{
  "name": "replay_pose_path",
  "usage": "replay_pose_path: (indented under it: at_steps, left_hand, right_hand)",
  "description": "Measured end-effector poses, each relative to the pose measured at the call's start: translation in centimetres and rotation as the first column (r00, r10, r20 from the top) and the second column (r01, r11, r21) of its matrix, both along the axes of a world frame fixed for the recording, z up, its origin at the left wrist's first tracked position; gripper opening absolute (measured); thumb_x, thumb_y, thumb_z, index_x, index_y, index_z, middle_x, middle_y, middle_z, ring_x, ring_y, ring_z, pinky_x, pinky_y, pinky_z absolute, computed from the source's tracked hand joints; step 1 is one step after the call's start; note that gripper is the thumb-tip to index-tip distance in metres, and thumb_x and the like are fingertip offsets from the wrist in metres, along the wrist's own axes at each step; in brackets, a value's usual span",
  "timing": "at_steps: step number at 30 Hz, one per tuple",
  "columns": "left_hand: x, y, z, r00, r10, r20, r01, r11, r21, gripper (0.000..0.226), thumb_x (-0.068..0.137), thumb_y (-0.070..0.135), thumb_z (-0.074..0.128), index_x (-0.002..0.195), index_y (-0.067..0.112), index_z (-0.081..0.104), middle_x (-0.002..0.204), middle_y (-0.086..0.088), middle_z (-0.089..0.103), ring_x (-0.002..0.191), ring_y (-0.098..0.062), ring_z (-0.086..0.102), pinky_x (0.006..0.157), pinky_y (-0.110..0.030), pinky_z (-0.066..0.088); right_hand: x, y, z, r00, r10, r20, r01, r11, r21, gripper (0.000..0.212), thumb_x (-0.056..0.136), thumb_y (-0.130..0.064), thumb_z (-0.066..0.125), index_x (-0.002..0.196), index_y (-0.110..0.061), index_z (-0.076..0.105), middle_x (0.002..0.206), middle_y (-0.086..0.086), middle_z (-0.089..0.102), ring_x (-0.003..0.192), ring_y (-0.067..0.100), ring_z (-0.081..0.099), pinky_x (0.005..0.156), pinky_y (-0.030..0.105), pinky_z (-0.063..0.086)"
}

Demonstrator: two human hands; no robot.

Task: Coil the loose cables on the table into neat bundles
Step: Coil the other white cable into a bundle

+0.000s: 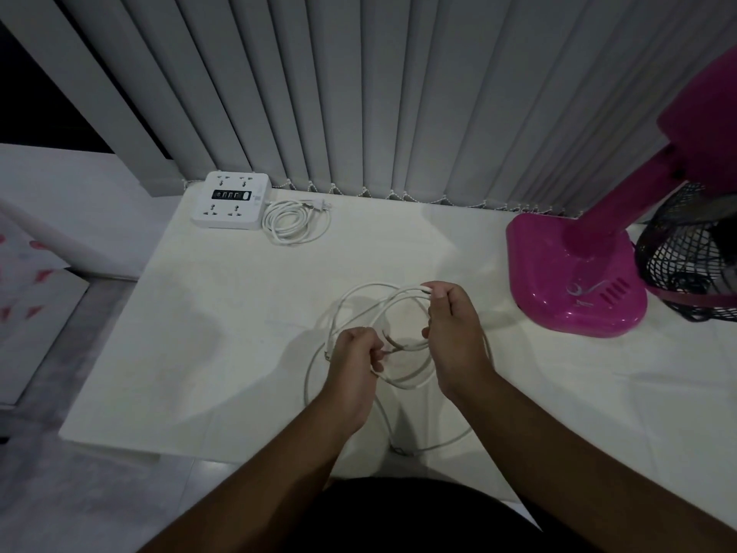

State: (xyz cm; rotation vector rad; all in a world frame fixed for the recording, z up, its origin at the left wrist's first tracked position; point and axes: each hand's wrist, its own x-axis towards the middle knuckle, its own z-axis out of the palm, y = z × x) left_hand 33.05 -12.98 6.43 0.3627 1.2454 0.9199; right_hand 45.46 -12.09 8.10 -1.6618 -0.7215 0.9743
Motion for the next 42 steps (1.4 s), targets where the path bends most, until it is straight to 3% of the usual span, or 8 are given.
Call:
replay_pose_path:
  at_steps: [10,16,21,25,29,32,36,42]
  left_hand:
    - [0.2,0.9,1.7,0.933,0.067,0.353,0.089,0.908,-0.410,0.030,0.083,0.028,0.061,0.096,0.002,0.058,0.087,-0.014,0.057,0.074,-0.026,0.055,0.068,-0.029,0.048]
    - [-0.3,1.9,1.4,0.932,0.197,0.303,-0.083,0.932,-0.352,0.030,0.087,0.023,0.052,0.059,0.014,0.045,0.065,-0.006,0.051,0.061,-0.023,0.055,0.066,-0.030,0.049]
    - [0.2,2.1,1.1,0.911,0.265,0.316,-0.167,0.937,-0.305,0.036,0.087,0.018,0.049,0.054,0.017,0.037,0.048,-0.001,0.033,0.044,-0.020,0.042,0.053,-0.027,0.048]
    - [0.5,2.4,1.0,0.905,0.313,0.289,-0.241,0.935,-0.260,0.030,0.086,0.017,0.046,0.059,0.019,0.032,0.049,0.002,0.024,0.037,-0.016,0.029,0.050,-0.026,0.043]
    - [0.2,2.8,0.9,0.904,0.339,0.259,-0.287,0.933,-0.216,0.029,0.084,0.017,0.044,0.061,0.022,0.027,0.050,0.005,0.019,0.038,-0.013,0.018,0.039,-0.022,0.027]
    - [0.2,3.0,0.9,0.909,0.339,0.244,-0.291,0.933,-0.210,0.029,0.083,0.018,0.043,0.060,0.022,0.027,0.049,0.006,0.020,0.038,-0.013,0.018,0.039,-0.022,0.025]
    - [-0.5,3.0,0.5,0.963,0.217,0.161,-0.179,0.958,-0.223,0.028,0.084,0.019,0.042,0.060,0.023,0.028,0.050,0.005,0.019,0.039,-0.013,0.018,0.044,-0.023,0.023]
    - [-0.5,1.9,-0.1,0.993,-0.051,0.104,0.076,0.966,-0.246,0.036,0.089,0.018,0.044,0.055,0.022,0.032,0.048,0.004,0.019,0.037,-0.013,0.016,0.041,-0.023,0.025]
  right_hand:
    - [-0.8,0.1,-0.7,0.889,-0.068,-0.453,0.064,0.998,-0.023,0.022,0.106,-0.019,0.045,0.101,-0.017,0.066,0.064,-0.004,0.048,0.057,0.008,0.047,0.064,0.029,0.046]
    - [-0.4,-1.4,-1.3,0.995,0.102,-0.020,-0.104,0.978,-0.183,0.018,0.102,-0.031,0.051,0.096,-0.020,0.064,0.077,-0.007,0.074,0.065,-0.005,0.063,0.057,0.012,0.042]
    - [-0.4,-2.3,-2.0,0.994,0.085,0.070,-0.053,0.927,-0.373,0.028,0.092,-0.052,0.059,0.088,-0.025,0.065,0.092,-0.002,0.069,0.091,0.021,0.062,0.075,0.035,0.051]
    - [-0.5,-2.2,-1.7,0.983,-0.038,0.178,0.124,0.856,-0.502,0.048,0.080,-0.072,0.059,0.112,-0.037,0.063,0.117,0.003,0.052,0.105,0.028,0.056,0.075,0.037,0.050]
    - [0.0,-2.2,-2.1,0.928,-0.324,-0.182,0.171,0.807,-0.565,0.050,0.091,-0.032,0.068,0.137,-0.030,0.048,0.127,0.012,0.047,0.097,0.026,0.058,0.070,0.036,0.053]
    - [0.1,-2.6,-2.4,0.689,-0.393,-0.609,0.016,0.848,-0.530,0.019,0.096,0.004,0.052,0.114,0.001,0.056,0.105,0.022,0.059,0.083,0.028,0.061,0.064,0.035,0.057]
    - [0.6,-2.7,-2.0,0.695,-0.333,-0.638,0.055,0.908,-0.415,0.030,0.098,0.009,0.049,0.128,0.006,0.053,0.085,0.017,0.062,0.068,0.020,0.059,0.058,0.029,0.057]
    - [1.1,-2.0,-0.9,0.830,-0.151,-0.536,-0.041,0.944,-0.328,0.024,0.100,-0.001,0.051,0.122,-0.008,0.059,0.107,0.013,0.072,0.089,0.028,0.069,0.078,0.046,0.059]
